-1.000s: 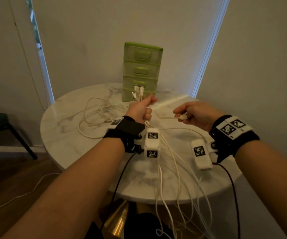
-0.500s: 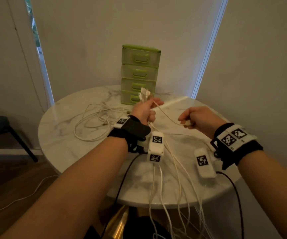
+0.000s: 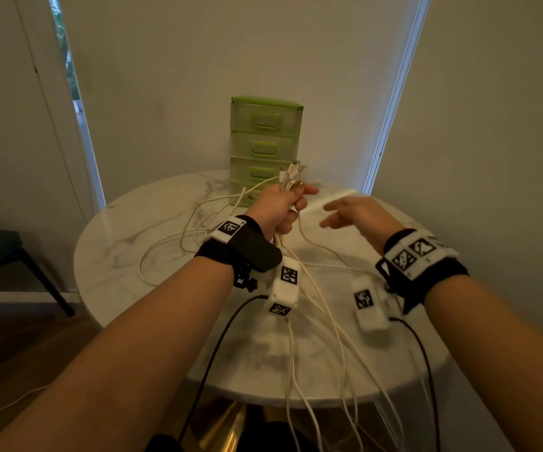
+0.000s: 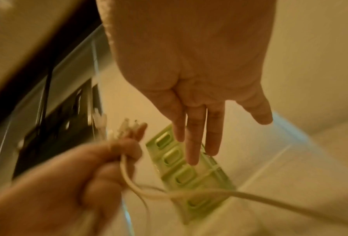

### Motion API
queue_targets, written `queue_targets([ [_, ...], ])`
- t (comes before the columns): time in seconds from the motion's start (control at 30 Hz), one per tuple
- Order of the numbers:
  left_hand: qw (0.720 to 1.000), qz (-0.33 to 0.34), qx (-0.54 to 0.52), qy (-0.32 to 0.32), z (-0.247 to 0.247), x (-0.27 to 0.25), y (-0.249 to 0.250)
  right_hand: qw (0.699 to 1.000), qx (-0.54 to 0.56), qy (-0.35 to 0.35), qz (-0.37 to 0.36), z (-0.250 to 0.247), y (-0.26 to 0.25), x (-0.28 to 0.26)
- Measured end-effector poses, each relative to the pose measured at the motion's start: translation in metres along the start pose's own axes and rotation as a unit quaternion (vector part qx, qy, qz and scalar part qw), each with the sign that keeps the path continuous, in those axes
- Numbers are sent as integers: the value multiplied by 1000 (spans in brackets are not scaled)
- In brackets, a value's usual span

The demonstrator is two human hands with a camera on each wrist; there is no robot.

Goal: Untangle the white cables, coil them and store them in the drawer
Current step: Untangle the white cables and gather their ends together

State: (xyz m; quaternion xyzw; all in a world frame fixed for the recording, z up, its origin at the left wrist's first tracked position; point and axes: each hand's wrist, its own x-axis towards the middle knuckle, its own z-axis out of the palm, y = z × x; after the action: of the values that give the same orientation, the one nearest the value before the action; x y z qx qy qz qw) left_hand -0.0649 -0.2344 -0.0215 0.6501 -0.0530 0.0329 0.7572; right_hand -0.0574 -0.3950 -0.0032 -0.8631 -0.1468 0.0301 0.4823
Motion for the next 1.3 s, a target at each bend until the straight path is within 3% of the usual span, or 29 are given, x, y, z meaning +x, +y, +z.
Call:
queue_targets([
  [0.13, 998, -7, 56, -33, 2, -8, -4, 986, 109, -109, 65, 9, -27, 13],
  [0.27, 989, -18, 124, -76, 0, -19, -6, 983, 69, -153, 77, 20, -41, 23],
  [0.33, 988, -11, 138, -65, -5, -23, -5, 983, 71, -154, 71, 23, -44, 24],
  [0.43, 991, 2, 133, -31, -13, -26, -5, 967, 203, -149, 49, 31, -43, 21],
  [0.53, 994, -2, 106, 11, -23, -28, -6, 916, 391, -80, 45, 31, -44, 24],
  [0.6, 995, -6, 68, 72, -34, -28, -9, 889, 454, -41, 36, 23, -43, 28],
  [0.73, 979, -1, 24, 204, -57, -22, -14, 926, 376, -8, -18, 8, -36, 27],
  [0.87, 961, -4, -10, 276, -69, -17, -11, 935, 339, 98, -34, -6, -22, 30],
  [0.97, 960, 8, -36, 276, -66, -18, -6, 944, 303, 125, -37, -4, -10, 28],
  [1.1, 969, 23, -69, 236, -50, -14, -2, 957, 278, 61, -55, 13, -9, 24],
  [1.17, 960, 45, -117, 251, -49, -12, 3, 963, 260, 49, -43, 17, -7, 25],
  [1.3, 930, 89, -215, 283, -60, -9, 20, 971, 216, 103, 22, 12, 9, 30],
])
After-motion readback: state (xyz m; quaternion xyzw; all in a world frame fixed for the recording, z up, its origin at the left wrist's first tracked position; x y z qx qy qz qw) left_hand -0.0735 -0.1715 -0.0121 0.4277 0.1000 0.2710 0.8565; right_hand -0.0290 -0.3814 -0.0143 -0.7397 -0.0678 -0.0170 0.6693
